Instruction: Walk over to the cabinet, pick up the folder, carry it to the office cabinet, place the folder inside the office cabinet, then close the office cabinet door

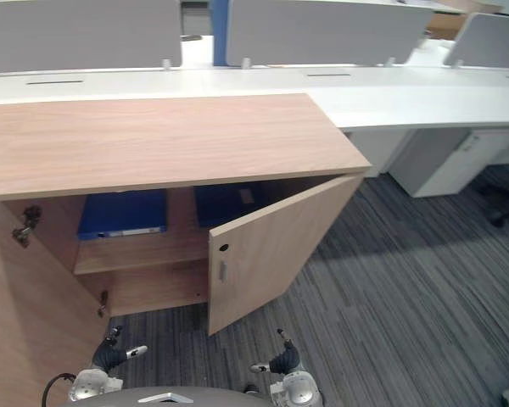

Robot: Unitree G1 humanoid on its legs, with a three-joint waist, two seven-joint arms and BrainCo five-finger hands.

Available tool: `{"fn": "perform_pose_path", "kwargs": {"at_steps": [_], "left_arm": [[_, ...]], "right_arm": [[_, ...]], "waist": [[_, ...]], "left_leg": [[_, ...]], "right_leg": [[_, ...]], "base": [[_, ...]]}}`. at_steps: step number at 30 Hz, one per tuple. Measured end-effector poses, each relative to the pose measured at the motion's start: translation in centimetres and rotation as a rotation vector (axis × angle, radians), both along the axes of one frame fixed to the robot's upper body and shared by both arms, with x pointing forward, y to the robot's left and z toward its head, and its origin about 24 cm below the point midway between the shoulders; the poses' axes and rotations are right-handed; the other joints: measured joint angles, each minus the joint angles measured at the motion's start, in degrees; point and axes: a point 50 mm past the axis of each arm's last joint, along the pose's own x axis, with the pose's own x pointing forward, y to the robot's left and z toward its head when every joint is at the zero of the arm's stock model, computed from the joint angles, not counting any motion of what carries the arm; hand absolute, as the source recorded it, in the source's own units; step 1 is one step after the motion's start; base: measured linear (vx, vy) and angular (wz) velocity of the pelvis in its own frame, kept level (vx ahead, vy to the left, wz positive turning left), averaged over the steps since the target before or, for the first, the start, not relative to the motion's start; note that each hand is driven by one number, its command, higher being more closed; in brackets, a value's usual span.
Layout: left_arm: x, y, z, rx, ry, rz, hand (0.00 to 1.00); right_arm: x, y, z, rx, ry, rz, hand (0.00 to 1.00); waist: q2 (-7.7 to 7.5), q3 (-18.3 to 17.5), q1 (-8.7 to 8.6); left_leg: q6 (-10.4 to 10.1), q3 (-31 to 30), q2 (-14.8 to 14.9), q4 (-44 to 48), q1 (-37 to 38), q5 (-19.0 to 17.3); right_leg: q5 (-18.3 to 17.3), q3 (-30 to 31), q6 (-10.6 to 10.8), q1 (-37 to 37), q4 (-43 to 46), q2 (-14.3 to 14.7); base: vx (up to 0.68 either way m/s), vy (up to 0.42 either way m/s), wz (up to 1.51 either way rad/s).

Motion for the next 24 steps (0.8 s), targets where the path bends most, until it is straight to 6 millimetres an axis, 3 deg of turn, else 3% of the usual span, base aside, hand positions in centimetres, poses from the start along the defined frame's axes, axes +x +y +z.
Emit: {"fn": "perform_pose_path", "kwargs": {"at_steps": [6, 10, 11, 12, 14, 15, 17, 21, 23, 24], "left_arm": [[-0.6, 0.4, 0.2, -0.011, -0.018, 0.096, 0.00], [-0.6, 0.6, 0.2, -0.013, -0.028, 0.139, 0.00], [-0.3, 0.6, 0.4, -0.013, -0.039, 0.138, 0.00], [0.1, 0.6, 0.6, -0.013, -0.053, 0.136, 0.00], [1.2, 0.4, 1.3, -0.016, -0.105, 0.130, 0.00], [1.5, 0.5, 1.7, -0.015, -0.128, 0.128, 0.00], [2.2, 0.4, 2.2, -0.013, -0.163, 0.128, 0.00], [4.8, -0.2, 4.2, -0.029, -0.290, 0.108, 0.00], [5.3, -0.5, 5.4, -0.037, -0.353, 0.112, 0.00], [5.7, -0.7, 6.1, -0.045, -0.393, 0.111, 0.00]], "right_arm": [[1.3, 0.5, 0.1, 0.011, -0.015, 0.007, 0.00], [1.5, 0.5, 0.0, 0.011, -0.012, 0.008, 0.00], [1.5, 0.5, -0.1, 0.010, -0.002, 0.008, 0.00], [1.3, 0.5, -0.3, 0.009, 0.009, 0.001, 0.00], [1.4, 0.4, -0.3, 0.002, 0.013, -0.005, 0.00], [1.5, 0.5, -0.2, -0.004, 0.006, -0.013, 0.00], [2.0, 0.6, 0.0, 0.000, -0.009, -0.012, 0.00], [2.5, 0.6, 0.4, -0.002, -0.041, -0.021, 0.00], [3.1, 0.7, 1.1, -0.002, -0.082, -0.019, 0.00], [3.3, 0.6, 1.3, -0.004, -0.095, -0.023, 0.00]], "waist": [[-0.41, 0.2, 1.24], [-0.34, 0.4, 1.14], [-0.61, 0.5, 0.99], [-0.67, 1.0, 0.59], [-1.37, 2.0, 0.91], [-0.48, 2.8, 1.17], [-0.52, 3.0, 1.65], [1.35, 5.0, 2.43], [1.76, 5.9, 2.80], [1.58, 6.0, 2.66]], "left_leg": [[0.6, -3.6, -1.5, -1.8, -0.1, 1.7], [0.7, -6.1, -2.3, -1.3, -2.3, 1.8], [1.0, -7.6, -2.4, -0.4, -3.4, 2.0], [1.5, -10.1, -2.8, 1.0, -5.2, 2.4], [1.4, -12.4, -3.5, 2.5, -5.8, 2.5], [1.1, -13.9, -3.9, 2.5, -6.0, 2.8], [0.5, -16.9, -4.3, 2.5, -7.1, 3.5], [-1.1, -22.9, -4.3, 2.1, -9.1, 5.1], [-0.6, -19.4, -3.6, 2.3, -10.4, 3.0], [0.5, -14.0, -2.3, 2.3, -11.3, 1.8]], "right_leg": [[-1.2, -2.8, 0.8, 0.7, 1.2, -1.5], [-3.0, -4.4, 1.0, -0.8, 3.6, -2.4], [-4.8, -3.1, 1.0, -2.1, 5.9, -2.2], [-7.6, 3.5, -0.4, -3.9, 8.8, -0.4], [-9.2, 10.1, -1.1, -4.9, 11.7, 1.0], [-10.1, 12.1, -1.5, -4.7, 12.0, 1.1], [-10.5, 9.5, -1.3, -4.2, 11.8, 1.0], [-11.4, 2.8, -1.7, -3.4, 11.9, 1.1], [-13.1, -0.3, -1.7, -3.3, 14.1, 0.2], [-13.3, -2.3, -1.8, -3.5, 14.5, -0.4]], "base": [[-0.02, 0.025, 0.34], [-0.01, 0.004, 0.34], [0.01, -0.041, 0.80], [0.01, -0.058, 0.93], [0.04, -0.058, 0.93], [0.04, -0.025, 0.78], [-0.02, -0.028, 0.83], [-0.05, -0.046, 0.88], [-0.10, -0.036, 0.83], [-0.07, -0.038, 0.71]]}}
